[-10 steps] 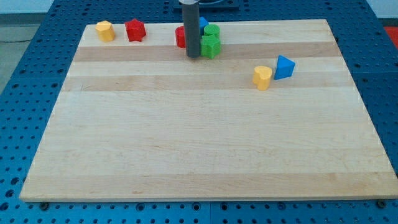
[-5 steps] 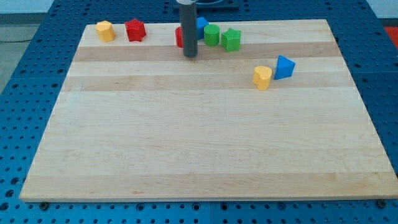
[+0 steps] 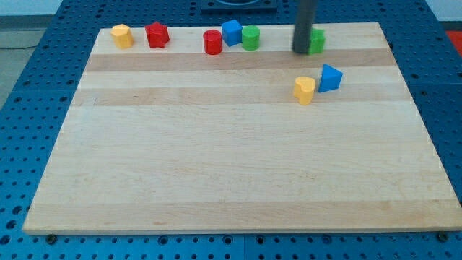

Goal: Move green star at top right corner of the board

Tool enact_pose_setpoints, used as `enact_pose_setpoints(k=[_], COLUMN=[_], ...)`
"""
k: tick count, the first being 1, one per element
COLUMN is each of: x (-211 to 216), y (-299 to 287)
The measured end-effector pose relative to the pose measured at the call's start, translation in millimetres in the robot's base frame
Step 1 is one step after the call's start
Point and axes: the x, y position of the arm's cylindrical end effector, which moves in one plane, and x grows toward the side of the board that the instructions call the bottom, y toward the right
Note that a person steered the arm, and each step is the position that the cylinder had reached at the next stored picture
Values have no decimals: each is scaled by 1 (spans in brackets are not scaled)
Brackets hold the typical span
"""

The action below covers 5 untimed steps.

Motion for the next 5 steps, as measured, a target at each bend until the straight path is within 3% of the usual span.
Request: enact_pose_setpoints(k=[2, 5], x=[-30, -30], y=[46, 43])
